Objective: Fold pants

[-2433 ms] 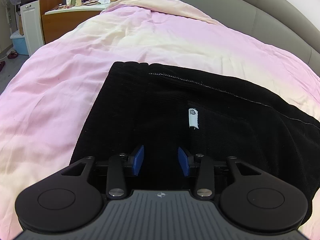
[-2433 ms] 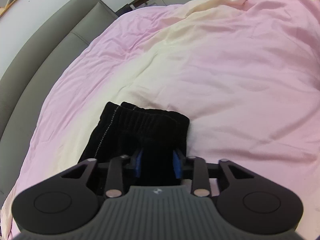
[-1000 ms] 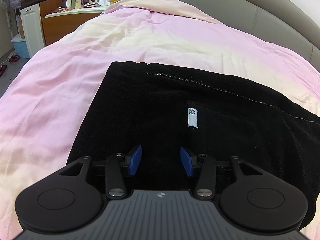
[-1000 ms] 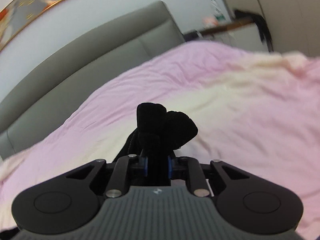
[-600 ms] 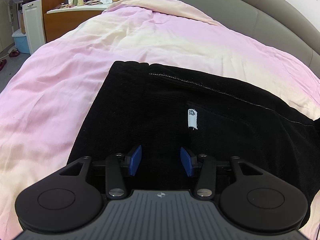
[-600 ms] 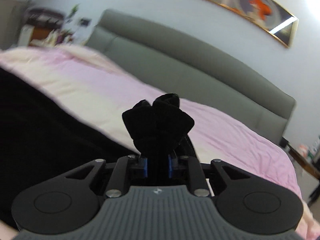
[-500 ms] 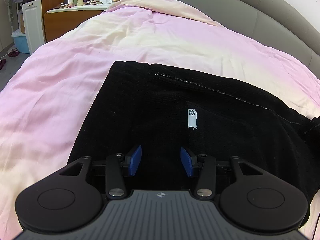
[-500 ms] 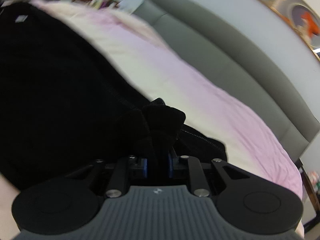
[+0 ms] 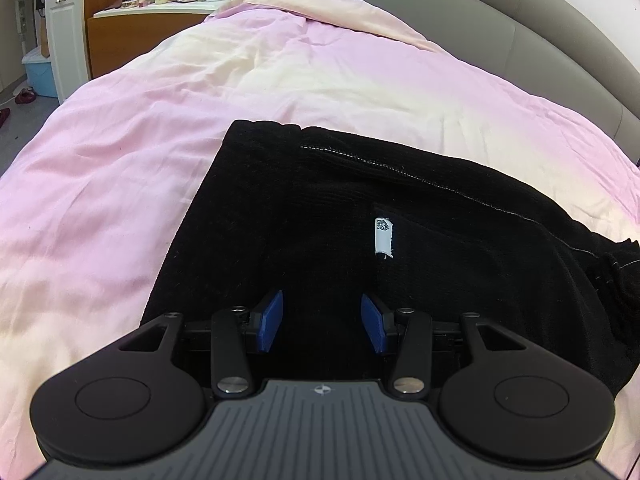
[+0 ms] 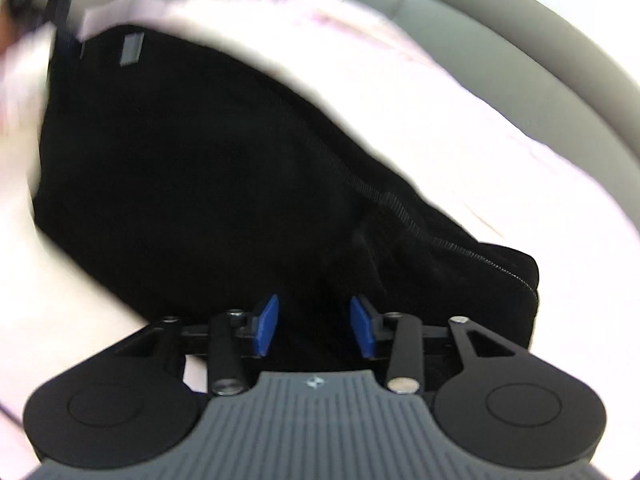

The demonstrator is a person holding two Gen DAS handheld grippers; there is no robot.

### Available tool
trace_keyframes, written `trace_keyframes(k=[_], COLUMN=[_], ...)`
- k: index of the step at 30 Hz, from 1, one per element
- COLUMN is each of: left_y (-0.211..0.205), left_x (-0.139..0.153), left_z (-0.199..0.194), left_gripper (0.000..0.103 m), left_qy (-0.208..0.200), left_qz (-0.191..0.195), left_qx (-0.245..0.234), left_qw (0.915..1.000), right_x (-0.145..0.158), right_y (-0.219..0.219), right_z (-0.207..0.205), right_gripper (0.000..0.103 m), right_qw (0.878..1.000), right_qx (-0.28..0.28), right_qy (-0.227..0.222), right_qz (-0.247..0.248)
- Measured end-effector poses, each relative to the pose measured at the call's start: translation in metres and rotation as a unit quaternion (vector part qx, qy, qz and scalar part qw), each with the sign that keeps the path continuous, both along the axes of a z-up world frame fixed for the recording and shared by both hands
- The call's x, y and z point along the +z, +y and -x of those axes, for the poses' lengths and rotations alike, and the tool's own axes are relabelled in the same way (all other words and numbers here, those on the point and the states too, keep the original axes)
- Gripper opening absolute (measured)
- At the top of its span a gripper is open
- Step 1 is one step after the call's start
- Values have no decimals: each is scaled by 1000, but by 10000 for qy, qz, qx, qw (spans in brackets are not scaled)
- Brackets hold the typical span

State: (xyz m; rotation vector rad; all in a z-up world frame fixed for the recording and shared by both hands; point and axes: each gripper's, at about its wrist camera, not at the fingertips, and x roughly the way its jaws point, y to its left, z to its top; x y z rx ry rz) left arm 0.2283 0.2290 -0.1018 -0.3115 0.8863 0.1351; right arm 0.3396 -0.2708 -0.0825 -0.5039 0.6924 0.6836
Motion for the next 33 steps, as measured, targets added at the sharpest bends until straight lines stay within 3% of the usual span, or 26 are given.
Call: trace_keyframes(k=[3,5,7,9,12,14,16,18,21,23,25,30,33], left_y=[2,3,4,4,4,4,3,3,6,10,15,21,14], left_x=[1,1,1,1,2,2,2,3,5,8,10,17,25], left_z=[2,4,4,5,6,6,6,7,9,12,16,26,33], left_gripper=[53,53,53,53,53,53,53,53,53,53,53,53,56], left_qy=[-7,-16,-23,-31,-36,-20,-21,-29,-42,-69,-106,-214,-416], left_qz=[70,109,132,151,166,139,90,99,199,323,424,595,472], left_qx=[9,15,9,14,14,-4,-35,-45,-30,-3,6,11,-144], left_qw=[10000,9999,9999,9999,9999,9999,10000,9999,9998,9995,9990,9980,9979], right_x=[21,25,20,10,-26,-56,-64,-56,-41,-29,-17,-5,0], right_y=[-16,-23,-18,-9,8,8,15,19,20,26,29,39,26], right_z=[-20,-37,-52,-59,-65,-62,-57,-59,-41,-29,-18,6,4], right_gripper=[35,26,10,9,9,8,9,5,6,8,17,20,22], right_qw=[9935,9843,9770,9751,9782,9810,9795,9783,9788,9735,9696,9672,9538], right_qx=[-890,-1412,-1780,-1876,-1860,-1830,-1948,-2001,-1996,-2179,-2244,-2377,-2842], right_qy=[-196,-212,-75,120,463,248,27,78,39,25,62,-12,-1], right_qz=[-686,-1036,-1171,-1175,-793,-591,-504,-531,-464,-692,-972,-891,-976])
